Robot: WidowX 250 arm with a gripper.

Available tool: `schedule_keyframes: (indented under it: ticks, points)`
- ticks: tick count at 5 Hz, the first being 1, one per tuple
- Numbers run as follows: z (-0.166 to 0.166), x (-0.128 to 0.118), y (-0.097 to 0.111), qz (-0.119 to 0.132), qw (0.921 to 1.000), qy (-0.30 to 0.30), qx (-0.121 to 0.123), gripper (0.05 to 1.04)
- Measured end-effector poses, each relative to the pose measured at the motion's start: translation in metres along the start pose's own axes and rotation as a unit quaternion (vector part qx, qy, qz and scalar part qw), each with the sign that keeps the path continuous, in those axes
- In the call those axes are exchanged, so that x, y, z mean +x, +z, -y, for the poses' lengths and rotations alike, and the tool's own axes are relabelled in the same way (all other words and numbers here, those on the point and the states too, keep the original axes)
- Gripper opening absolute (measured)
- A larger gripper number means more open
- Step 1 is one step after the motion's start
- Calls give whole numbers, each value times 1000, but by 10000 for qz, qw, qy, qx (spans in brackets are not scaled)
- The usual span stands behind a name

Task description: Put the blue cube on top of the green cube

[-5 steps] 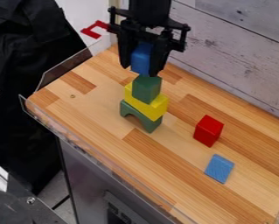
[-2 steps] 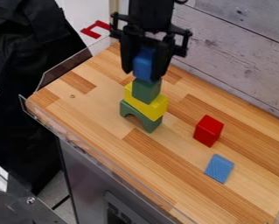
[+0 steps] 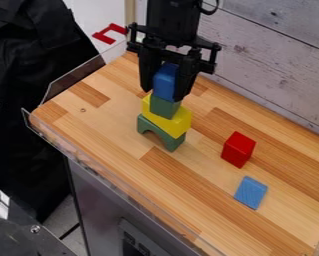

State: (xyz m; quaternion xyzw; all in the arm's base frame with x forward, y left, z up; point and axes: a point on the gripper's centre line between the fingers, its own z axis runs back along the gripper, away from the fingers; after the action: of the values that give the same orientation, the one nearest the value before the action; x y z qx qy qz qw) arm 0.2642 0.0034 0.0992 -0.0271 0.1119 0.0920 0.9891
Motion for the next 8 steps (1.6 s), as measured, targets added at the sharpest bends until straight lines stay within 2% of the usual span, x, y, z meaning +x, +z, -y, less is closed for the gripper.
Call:
schedule_keyframes:
  ticks: [1,2,3,4,5,6,7,8]
  points:
    - [0,0,-1,-22,10000,30,10,576]
    - [0,0,-1,-22,10000,23,10,625]
    - [-2,1,-6,-143,9999,44,20,920]
    - [-4,0,-6,-174,9997,162,-11,1003]
    - [-4,-3,0,-114,9997,209,-28,999]
    - [0,-7,24,195,9996,194,24,999]
    - [18,-19,56,576,9982,-33,136,999]
    - [35,-26,62,701,9965,-367,253,999]
